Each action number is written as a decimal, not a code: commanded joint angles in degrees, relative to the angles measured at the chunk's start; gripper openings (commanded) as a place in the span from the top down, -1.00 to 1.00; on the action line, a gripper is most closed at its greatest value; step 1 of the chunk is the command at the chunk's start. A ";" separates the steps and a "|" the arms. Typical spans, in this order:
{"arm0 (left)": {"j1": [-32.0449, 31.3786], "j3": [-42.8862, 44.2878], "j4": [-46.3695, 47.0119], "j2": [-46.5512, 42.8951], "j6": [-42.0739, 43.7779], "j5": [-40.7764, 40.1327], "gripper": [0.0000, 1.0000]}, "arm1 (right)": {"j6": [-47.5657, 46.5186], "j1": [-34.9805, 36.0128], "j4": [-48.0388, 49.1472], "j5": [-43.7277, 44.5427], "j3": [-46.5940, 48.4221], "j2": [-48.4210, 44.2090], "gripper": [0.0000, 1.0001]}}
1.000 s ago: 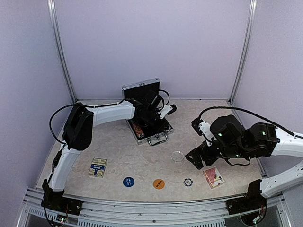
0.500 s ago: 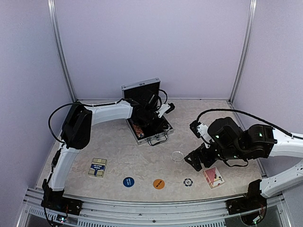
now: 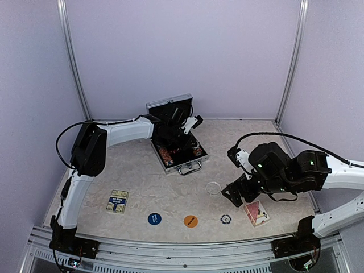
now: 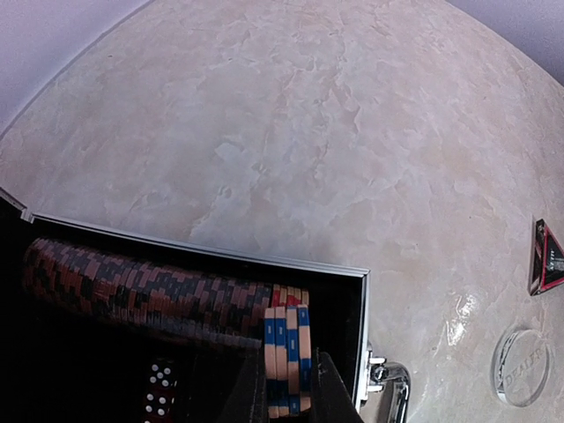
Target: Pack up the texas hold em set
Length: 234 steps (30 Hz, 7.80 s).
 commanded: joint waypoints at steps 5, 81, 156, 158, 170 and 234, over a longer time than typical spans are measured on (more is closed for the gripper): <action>-0.18 0.46 1.23 -1.18 -0.28 1.01 1.00 | -0.22 -0.78 0.75 -0.27 -0.57 0.41 -1.00; -4.22 1.69 2.81 4.25 5.50 -10.65 1.00 | -2.05 -2.63 1.50 -2.04 0.04 2.17 -0.99; -14.47 -44.21 13.55 -39.69 -35.11 -31.34 -0.98 | -3.47 -3.00 -3.29 -12.97 0.77 29.92 -0.80; -15.12 -47.17 14.52 -42.43 -36.04 -31.93 -0.98 | -3.71 -3.06 -3.65 -13.15 1.34 31.10 -0.79; -17.62 -53.88 14.95 -50.14 -38.81 -34.95 -0.98 | -4.88 -3.29 -3.34 -15.21 2.00 34.89 -0.40; -15.20 -57.64 44.90 -27.77 -48.02 7.97 -0.83 | -6.59 2.99 0.52 -5.79 1.69 11.88 0.16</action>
